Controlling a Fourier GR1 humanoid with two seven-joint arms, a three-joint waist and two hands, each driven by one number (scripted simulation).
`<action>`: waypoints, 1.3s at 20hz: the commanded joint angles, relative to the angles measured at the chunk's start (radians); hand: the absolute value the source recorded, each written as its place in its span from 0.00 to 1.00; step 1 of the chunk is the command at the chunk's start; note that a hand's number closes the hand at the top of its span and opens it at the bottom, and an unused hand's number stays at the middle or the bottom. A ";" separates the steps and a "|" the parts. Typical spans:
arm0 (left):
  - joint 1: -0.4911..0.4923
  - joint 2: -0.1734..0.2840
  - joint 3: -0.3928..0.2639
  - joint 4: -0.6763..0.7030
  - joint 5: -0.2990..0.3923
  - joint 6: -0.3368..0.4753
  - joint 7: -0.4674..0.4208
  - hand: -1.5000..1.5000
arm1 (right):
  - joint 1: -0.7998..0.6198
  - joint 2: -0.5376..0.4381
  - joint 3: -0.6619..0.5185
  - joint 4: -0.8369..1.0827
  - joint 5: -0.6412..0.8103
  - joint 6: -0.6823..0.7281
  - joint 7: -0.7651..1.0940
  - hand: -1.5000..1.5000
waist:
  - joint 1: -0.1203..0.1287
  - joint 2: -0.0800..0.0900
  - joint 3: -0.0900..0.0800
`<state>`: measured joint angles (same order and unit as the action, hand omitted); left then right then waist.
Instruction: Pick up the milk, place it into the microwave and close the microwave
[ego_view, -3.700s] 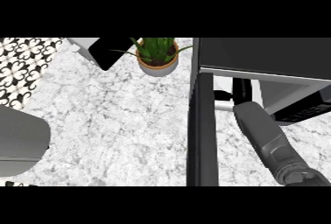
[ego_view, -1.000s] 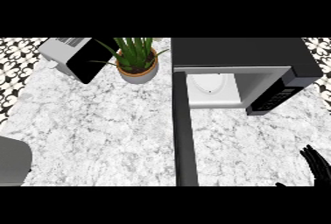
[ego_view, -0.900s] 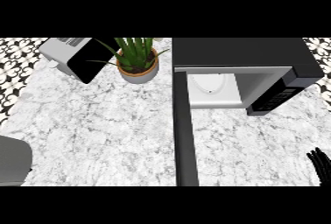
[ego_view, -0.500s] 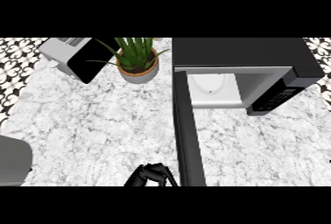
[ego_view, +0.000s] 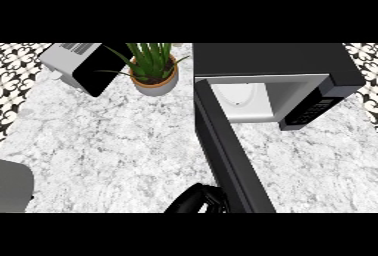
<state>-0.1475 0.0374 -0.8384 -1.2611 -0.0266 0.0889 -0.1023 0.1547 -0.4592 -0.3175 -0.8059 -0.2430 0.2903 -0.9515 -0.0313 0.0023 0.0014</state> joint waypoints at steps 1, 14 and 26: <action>-0.081 -0.036 -0.105 0.134 0.012 0.006 -0.035 1.00 | -0.019 -0.047 -0.003 0.028 -0.025 0.172 -0.098 0.00 | -0.003 0.003 0.000; -0.276 -0.036 -0.277 0.152 0.271 0.275 -0.120 0.00 | -0.008 -0.027 0.094 -0.188 -0.057 0.150 -0.041 0.00 | -0.091 0.011 -0.006; -0.475 -0.036 -0.241 0.176 0.441 0.412 -0.087 1.00 | -0.043 -0.064 0.154 -0.323 -0.115 0.155 0.082 0.00 | -0.184 0.028 -0.006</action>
<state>-0.5560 0.0214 -1.0953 -1.0779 0.3635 0.4730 -0.1912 0.1192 -0.5137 -0.1820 -1.1058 -0.3475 0.3599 -0.8384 -0.1827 0.0253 -0.0037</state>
